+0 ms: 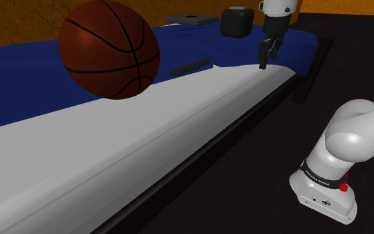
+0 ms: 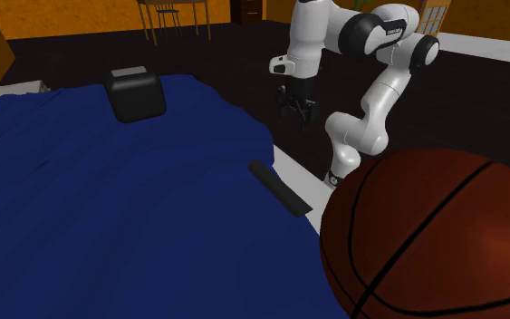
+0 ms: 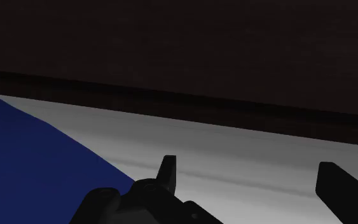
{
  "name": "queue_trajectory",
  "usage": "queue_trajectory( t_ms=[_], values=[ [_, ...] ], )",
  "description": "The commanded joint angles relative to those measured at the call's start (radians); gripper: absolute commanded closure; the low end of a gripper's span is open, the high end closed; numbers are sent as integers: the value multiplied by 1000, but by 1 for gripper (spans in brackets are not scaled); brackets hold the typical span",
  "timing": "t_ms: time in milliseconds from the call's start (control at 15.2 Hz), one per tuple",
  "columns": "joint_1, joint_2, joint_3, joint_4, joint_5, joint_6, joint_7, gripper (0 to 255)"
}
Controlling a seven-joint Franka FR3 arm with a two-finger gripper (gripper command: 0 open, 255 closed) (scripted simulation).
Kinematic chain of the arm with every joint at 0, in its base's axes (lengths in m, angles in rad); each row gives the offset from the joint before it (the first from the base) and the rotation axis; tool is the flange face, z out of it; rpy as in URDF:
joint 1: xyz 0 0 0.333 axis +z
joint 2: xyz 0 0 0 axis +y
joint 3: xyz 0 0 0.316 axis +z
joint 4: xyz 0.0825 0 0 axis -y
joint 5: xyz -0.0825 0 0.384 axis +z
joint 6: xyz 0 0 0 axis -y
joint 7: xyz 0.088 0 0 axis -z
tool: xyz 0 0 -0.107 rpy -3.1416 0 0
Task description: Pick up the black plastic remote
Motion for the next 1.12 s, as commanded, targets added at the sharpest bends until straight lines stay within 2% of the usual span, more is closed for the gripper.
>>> queue_trajectory(
  t_ms=[0,528,1056],
  values=[
    [0,0,0,0,0,0,0,0],
    [147,321,-88,275,14,34,-420,0],
    [259,608,-103,589,81,-23,-823,0]
  ],
)
